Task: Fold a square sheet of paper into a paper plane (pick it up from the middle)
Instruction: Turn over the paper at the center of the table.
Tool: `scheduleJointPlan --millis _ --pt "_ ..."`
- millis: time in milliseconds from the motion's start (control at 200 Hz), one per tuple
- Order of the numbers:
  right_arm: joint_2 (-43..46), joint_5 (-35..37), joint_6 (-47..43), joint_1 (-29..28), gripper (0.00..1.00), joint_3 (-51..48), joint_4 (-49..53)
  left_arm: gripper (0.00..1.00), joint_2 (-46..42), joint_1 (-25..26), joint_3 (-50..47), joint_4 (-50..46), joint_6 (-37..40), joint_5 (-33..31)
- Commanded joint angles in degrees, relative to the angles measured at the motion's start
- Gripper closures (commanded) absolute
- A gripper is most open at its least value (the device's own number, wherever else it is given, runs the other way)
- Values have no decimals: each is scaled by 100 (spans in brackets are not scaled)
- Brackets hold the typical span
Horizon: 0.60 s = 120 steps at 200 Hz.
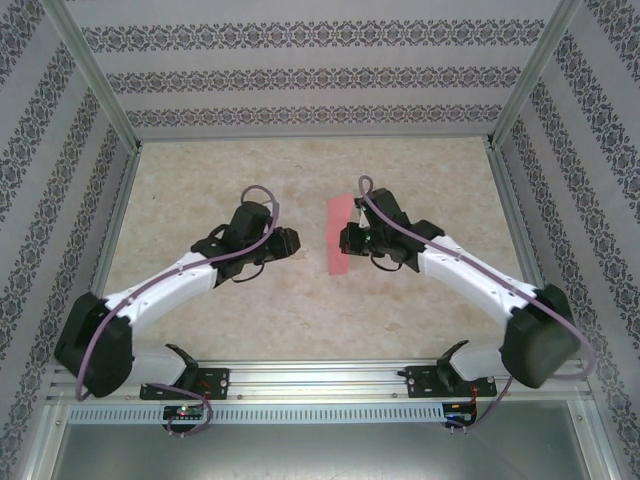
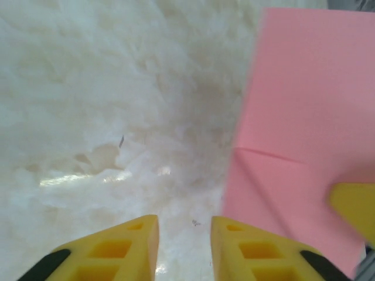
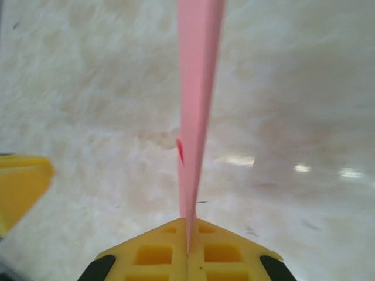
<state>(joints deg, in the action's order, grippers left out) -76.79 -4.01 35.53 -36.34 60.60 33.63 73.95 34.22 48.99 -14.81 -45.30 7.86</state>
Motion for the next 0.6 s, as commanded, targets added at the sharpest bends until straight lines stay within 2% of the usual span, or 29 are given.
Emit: scheduleJointPlan --millis 0,100,180,320,595 --pt "145 2574 -216 -249 100 701 2828 64 -469 -151 -208 -681 75 -901" --pt "-171 4073 379 -476 100 1381 4549 61 -809 -211 -313 -980 -86 -1454" --pt "-580 4507 722 -574 100 1708 5386 60 -1045 -251 -432 -1126 -219 -1774" --pt "-1378 4314 780 -844 100 1887 5413 59 -1305 -334 -543 -1382 -408 -2128" --pt "-3478 3234 662 -1397 99 2629 4702 58 -1837 -390 -727 -1800 -689 -2729"
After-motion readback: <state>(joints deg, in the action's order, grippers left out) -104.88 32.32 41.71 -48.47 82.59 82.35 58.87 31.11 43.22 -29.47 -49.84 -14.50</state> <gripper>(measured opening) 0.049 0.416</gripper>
